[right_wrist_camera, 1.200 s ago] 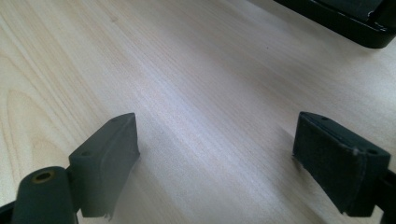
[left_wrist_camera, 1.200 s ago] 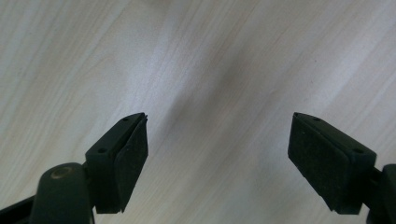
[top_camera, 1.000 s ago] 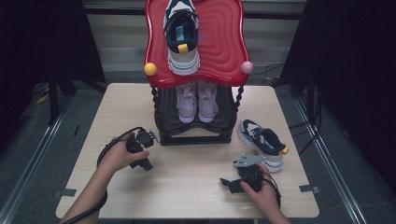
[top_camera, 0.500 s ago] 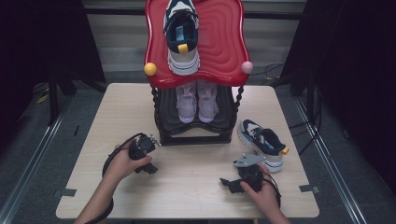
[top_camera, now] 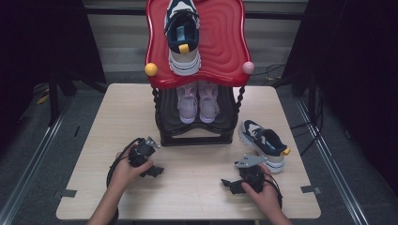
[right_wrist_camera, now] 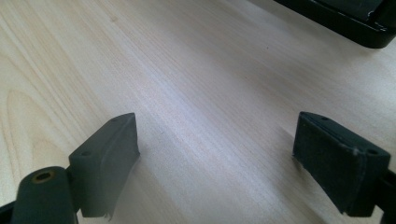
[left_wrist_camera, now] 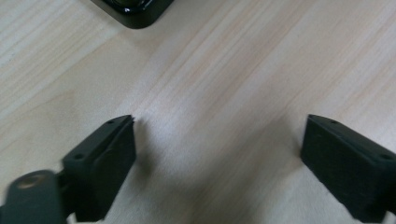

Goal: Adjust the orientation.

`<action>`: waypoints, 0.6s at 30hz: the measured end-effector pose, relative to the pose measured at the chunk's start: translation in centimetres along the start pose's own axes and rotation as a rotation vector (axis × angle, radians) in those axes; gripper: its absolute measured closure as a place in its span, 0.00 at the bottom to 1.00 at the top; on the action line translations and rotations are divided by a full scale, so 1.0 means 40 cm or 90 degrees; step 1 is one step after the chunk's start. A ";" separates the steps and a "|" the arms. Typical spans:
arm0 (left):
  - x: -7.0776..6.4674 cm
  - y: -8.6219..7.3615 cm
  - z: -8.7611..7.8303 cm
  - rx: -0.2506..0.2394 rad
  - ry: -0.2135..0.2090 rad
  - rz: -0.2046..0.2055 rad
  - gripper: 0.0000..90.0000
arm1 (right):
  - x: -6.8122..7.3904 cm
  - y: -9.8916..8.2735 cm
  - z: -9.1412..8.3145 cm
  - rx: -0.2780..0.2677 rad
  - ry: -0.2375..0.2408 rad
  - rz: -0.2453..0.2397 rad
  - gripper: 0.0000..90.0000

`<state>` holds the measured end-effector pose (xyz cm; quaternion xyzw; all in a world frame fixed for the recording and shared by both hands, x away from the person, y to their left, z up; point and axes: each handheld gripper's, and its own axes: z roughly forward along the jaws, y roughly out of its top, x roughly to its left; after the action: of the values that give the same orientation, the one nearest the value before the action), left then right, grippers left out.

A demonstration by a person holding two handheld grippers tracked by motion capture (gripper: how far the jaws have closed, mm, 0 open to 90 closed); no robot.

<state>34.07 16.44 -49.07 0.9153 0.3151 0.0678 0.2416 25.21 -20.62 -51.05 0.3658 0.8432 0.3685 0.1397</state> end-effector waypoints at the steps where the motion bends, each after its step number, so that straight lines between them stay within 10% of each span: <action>1: 0.001 -0.003 0.002 -0.010 0.001 0.002 0.05 | 0.000 0.000 0.000 0.000 0.000 0.000 0.15; 18: -0.013 -0.052 0.021 -0.146 0.031 -0.039 0.00 | 0.000 -0.001 -0.001 0.002 -0.001 0.000 0.15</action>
<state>32.73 17.22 -50.79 0.8696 0.3390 0.1180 0.3390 25.16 -20.65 -51.04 0.3665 0.8434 0.3671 0.1399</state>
